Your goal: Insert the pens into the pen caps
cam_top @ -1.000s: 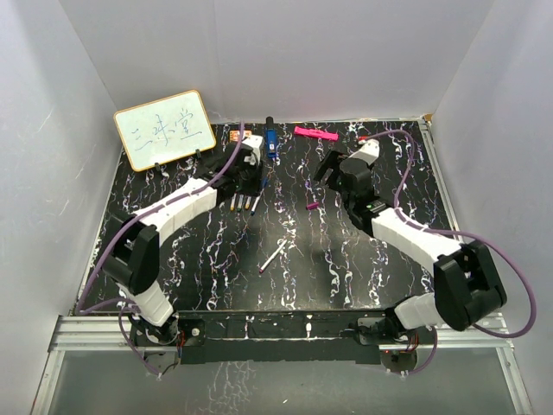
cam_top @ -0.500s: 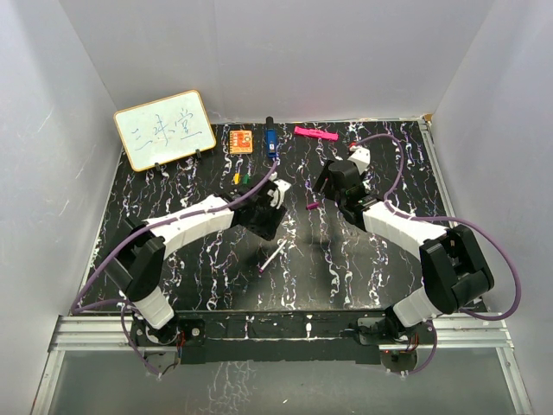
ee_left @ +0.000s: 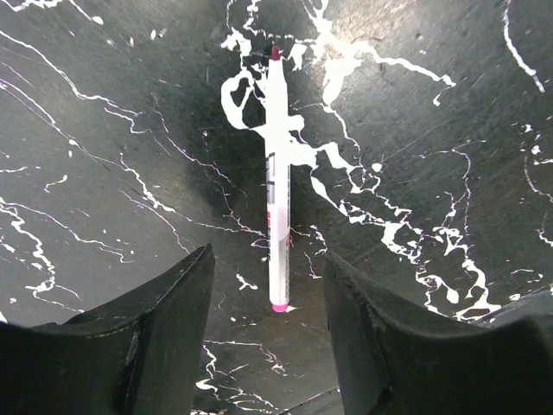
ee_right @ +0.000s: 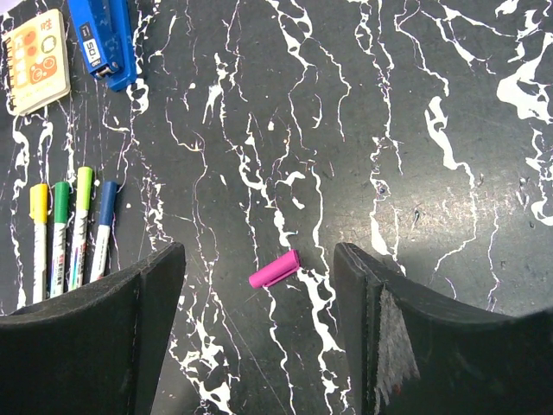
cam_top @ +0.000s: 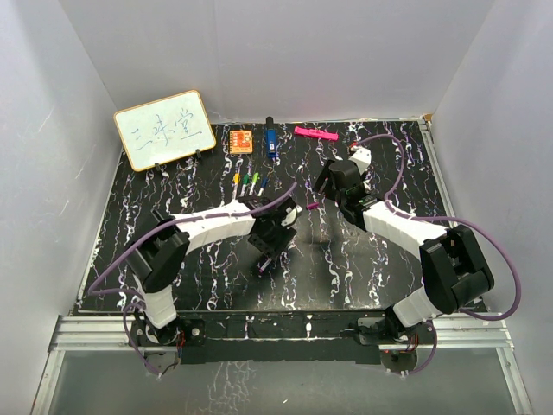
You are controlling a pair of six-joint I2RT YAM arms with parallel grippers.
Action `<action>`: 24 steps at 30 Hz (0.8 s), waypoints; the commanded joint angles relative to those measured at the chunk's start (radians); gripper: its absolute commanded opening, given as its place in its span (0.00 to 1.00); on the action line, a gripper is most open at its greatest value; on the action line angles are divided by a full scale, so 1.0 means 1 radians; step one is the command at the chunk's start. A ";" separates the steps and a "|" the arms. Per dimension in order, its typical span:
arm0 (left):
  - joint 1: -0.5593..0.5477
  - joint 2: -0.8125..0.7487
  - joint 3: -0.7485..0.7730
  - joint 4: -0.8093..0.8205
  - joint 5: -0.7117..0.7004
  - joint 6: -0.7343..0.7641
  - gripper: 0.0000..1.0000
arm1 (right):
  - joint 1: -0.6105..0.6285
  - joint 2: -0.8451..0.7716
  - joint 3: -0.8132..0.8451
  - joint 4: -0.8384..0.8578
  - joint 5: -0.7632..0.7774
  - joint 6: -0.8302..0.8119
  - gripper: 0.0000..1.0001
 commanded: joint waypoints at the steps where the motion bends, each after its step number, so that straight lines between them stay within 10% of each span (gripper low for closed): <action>1: -0.014 0.016 0.054 -0.092 -0.021 -0.013 0.52 | -0.004 -0.012 0.030 0.018 0.015 0.015 0.68; 24: -0.024 0.146 0.058 -0.011 -0.068 -0.039 0.44 | -0.009 -0.007 0.032 0.037 -0.002 0.024 0.68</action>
